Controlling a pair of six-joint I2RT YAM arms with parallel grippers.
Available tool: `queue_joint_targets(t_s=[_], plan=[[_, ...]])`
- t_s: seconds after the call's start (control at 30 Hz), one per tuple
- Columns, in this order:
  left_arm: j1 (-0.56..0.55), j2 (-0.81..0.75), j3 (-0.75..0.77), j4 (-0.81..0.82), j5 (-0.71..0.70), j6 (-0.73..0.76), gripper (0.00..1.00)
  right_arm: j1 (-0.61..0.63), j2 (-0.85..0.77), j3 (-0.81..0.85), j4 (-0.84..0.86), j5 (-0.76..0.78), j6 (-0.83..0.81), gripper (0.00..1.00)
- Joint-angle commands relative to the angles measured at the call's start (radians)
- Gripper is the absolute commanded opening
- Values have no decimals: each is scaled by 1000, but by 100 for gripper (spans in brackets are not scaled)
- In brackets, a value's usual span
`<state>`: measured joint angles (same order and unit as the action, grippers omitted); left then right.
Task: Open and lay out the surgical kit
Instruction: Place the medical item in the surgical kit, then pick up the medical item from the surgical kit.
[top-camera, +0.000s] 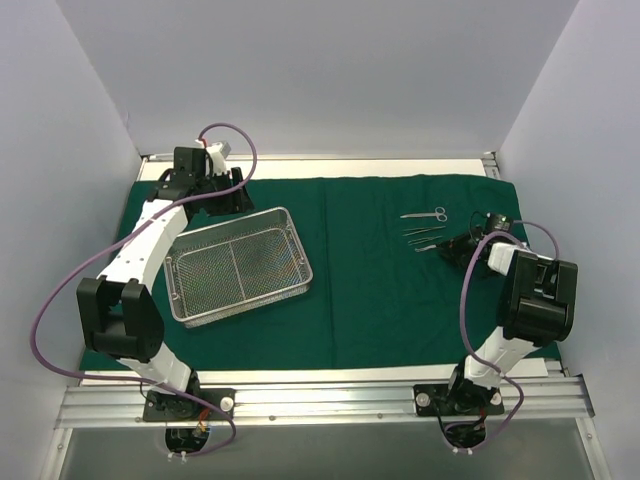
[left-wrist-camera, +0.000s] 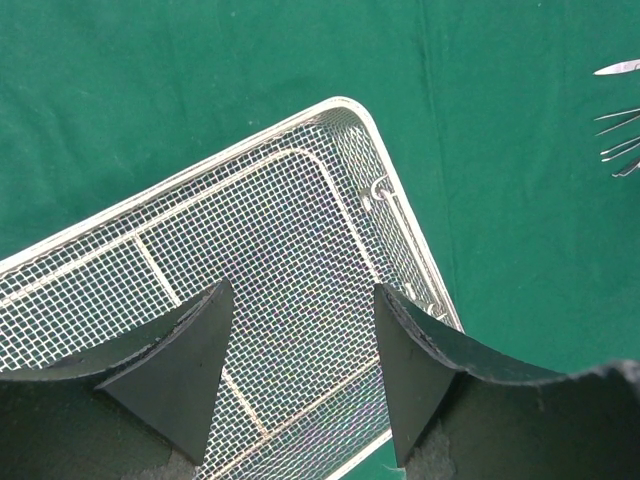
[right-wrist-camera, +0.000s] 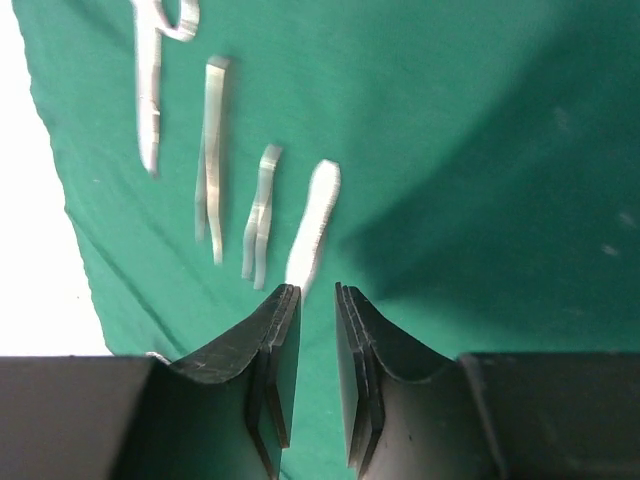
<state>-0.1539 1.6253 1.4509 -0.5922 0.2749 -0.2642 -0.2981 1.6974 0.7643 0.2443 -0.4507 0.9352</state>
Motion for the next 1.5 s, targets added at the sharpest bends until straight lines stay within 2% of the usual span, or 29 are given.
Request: queue_joint_targets(t_s=[0.0,0.13,0.43,0.7,0.97,1.47], plan=[[13,-51,-21,52,23,-10,67,10,-48,99,-106,26,-61,22],[19,-51,-26,60,38,-17,68,25,-10,161,-184,72,-75,33],[20,-51,-12,51,43,-13,69,105,79,331,-399,196,-101,33],[24,-45,-14,51,44,-1,73,154,88,409,-559,328,-84,34],[22,-31,2,48,53,2,75,168,146,461,-603,351,-82,34],[25,-31,9,32,53,6,75,185,237,520,-585,345,-72,33]])
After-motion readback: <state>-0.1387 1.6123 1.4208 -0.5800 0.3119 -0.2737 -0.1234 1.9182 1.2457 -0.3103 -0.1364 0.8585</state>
